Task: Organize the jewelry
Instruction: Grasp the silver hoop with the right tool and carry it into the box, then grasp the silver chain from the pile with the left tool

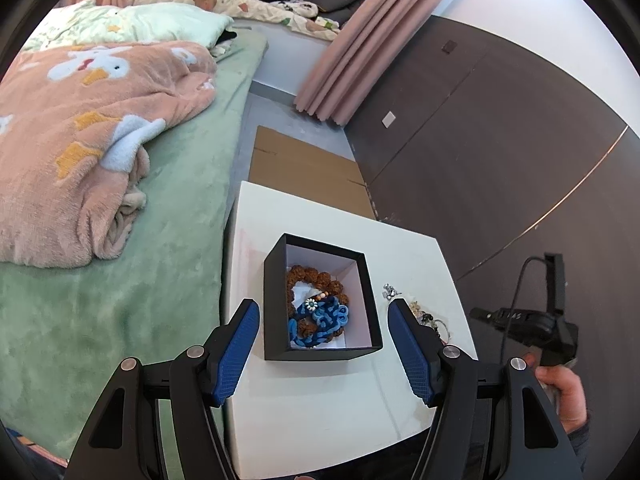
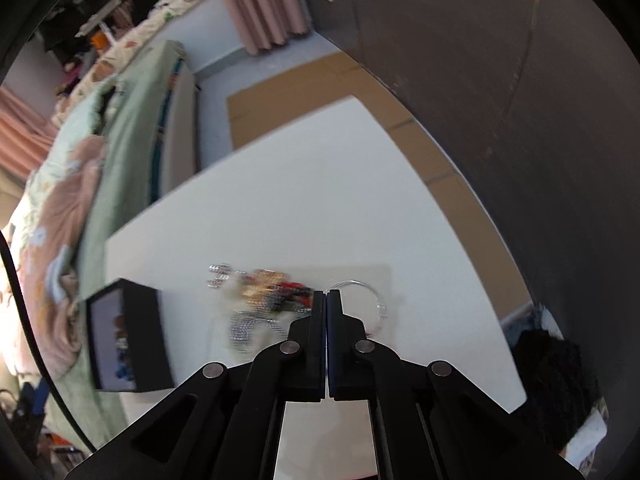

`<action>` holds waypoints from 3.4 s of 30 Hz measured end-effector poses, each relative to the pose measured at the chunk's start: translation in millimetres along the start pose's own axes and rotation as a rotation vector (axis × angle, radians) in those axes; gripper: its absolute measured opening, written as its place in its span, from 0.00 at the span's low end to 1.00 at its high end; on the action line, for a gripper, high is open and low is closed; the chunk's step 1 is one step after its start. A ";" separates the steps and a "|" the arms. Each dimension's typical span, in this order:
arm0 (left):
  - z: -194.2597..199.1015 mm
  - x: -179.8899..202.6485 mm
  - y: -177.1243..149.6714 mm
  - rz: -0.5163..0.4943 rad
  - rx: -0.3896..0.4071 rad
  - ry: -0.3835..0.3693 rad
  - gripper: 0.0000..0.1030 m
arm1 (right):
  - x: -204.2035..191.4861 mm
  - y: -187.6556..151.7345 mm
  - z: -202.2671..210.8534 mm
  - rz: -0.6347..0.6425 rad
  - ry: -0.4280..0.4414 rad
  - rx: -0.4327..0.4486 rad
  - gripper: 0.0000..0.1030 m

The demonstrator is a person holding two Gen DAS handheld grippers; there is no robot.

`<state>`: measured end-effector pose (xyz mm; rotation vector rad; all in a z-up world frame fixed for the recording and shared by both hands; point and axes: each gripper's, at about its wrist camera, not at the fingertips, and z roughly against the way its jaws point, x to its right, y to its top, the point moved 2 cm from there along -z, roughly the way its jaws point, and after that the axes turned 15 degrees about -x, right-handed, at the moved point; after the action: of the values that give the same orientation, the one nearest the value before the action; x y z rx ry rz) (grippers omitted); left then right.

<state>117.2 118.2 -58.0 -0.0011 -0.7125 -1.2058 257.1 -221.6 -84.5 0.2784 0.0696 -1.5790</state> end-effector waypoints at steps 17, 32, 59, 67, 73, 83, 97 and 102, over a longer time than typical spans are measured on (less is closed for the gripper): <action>2.9 -8.7 -3.2 0.018 0.009 -0.002 0.66 | 22.2 17.0 -51.5 -0.012 -0.228 -0.140 0.32; 0.3 -5.7 -4.9 0.008 0.001 0.000 0.66 | 14.9 11.3 -34.0 0.052 -0.217 -0.081 0.03; 11.8 9.7 -8.0 -0.036 0.029 0.089 0.66 | -160.2 -19.6 14.0 0.426 0.301 -0.031 0.58; -5.4 44.8 -14.9 -0.127 0.004 0.072 0.66 | -66.5 -12.8 38.7 0.282 0.270 0.077 0.63; -23.7 77.3 -15.3 -0.197 -0.018 0.083 0.65 | -14.3 -11.0 28.2 0.182 0.315 0.089 0.63; -84.0 135.7 -11.7 -0.326 -0.107 0.135 0.44 | 34.8 -10.8 -3.2 0.108 0.365 0.032 0.63; -170.3 167.9 -16.2 -0.425 -0.227 0.223 0.20 | 95.5 -15.0 2.2 -0.018 0.399 0.003 0.63; -192.1 164.5 -12.9 -0.431 -0.248 0.257 0.16 | 106.7 -14.1 7.5 -0.038 0.417 0.014 0.63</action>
<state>230.3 -96.3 -130.9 0.1046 -0.3407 -1.6668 241.9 -326.9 -102.5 0.6179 0.3887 -1.5377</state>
